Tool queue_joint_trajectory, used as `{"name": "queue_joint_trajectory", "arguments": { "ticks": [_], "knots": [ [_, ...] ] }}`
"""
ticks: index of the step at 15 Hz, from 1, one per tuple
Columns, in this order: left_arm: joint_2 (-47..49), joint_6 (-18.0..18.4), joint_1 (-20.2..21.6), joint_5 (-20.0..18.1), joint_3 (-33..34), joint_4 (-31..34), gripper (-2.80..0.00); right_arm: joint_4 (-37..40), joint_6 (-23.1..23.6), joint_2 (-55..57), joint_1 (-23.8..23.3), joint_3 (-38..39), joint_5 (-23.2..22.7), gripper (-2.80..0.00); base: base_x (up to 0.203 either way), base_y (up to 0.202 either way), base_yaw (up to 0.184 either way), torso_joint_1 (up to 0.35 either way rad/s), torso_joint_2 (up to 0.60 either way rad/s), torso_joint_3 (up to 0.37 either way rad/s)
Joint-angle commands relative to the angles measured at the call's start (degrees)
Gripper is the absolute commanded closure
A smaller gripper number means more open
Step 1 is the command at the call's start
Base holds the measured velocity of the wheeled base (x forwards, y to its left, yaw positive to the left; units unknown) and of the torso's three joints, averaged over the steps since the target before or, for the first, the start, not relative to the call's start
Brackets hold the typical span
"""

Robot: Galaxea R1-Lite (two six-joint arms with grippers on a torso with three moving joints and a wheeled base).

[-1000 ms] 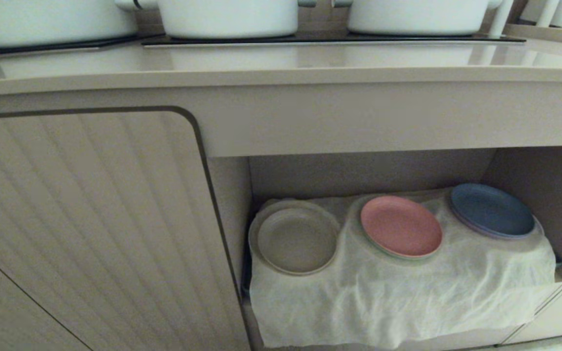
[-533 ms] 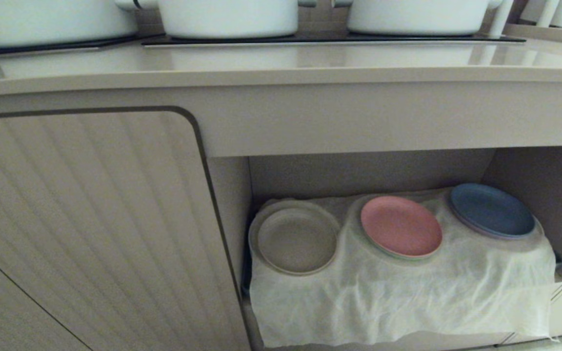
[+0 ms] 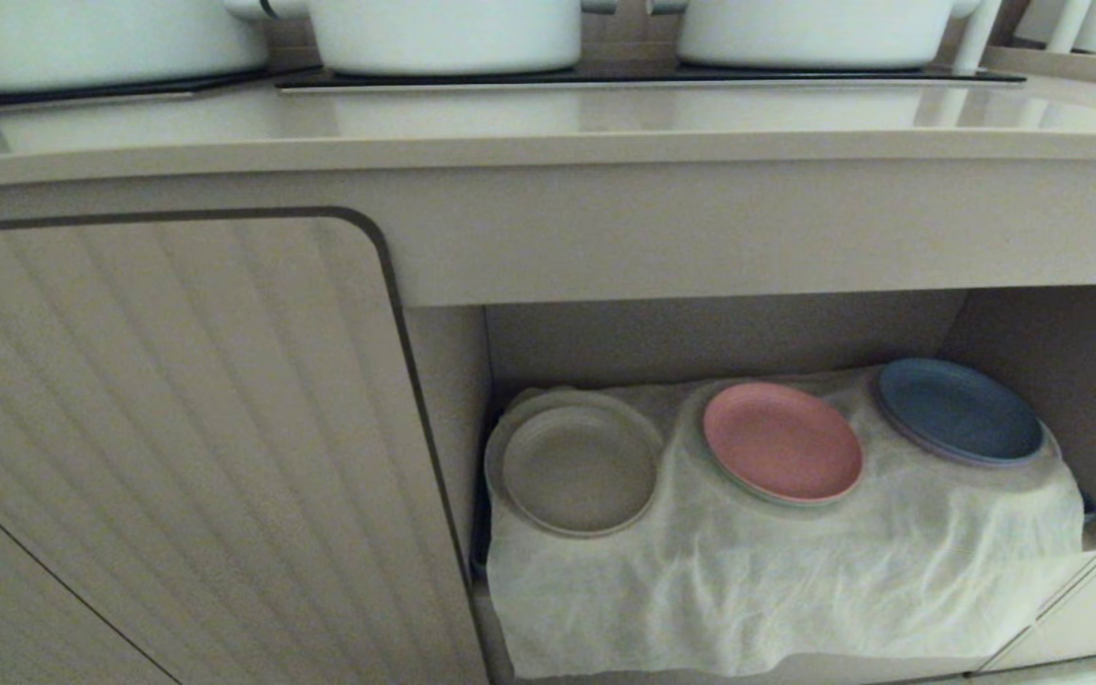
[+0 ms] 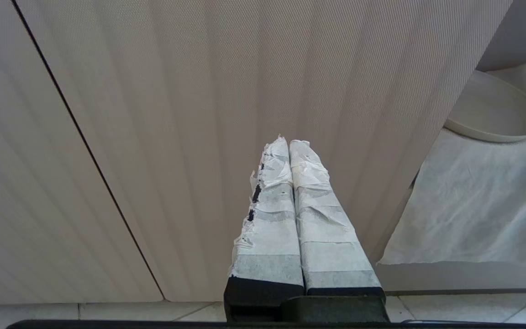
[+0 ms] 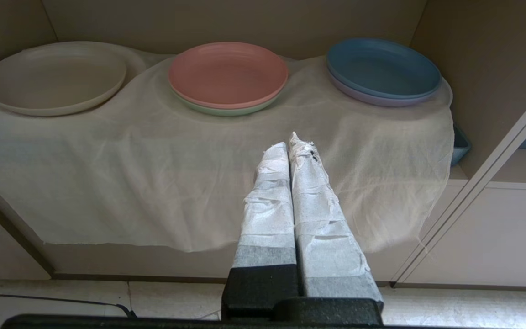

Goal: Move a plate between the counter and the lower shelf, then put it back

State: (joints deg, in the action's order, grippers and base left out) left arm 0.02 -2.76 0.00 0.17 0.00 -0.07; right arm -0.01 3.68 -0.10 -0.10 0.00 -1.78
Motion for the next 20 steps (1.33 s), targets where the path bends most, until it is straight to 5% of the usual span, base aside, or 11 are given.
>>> {"name": "queue_joint_trajectory", "arguments": {
  "ticks": [1,20],
  "knots": [
    [0.0,-0.1,0.0,0.0,0.0,0.0,0.0,-0.1,0.0,0.1,0.0,0.0,0.0,0.0,0.0,0.0,0.0,0.0,0.0,0.0],
    [0.0,-0.1,0.0,0.0,0.0,0.0,0.0,0.0,-0.3,0.1,0.0,0.0,-0.1,0.0,0.0,0.0,0.0,0.0,0.0,0.0]
  ]
}}
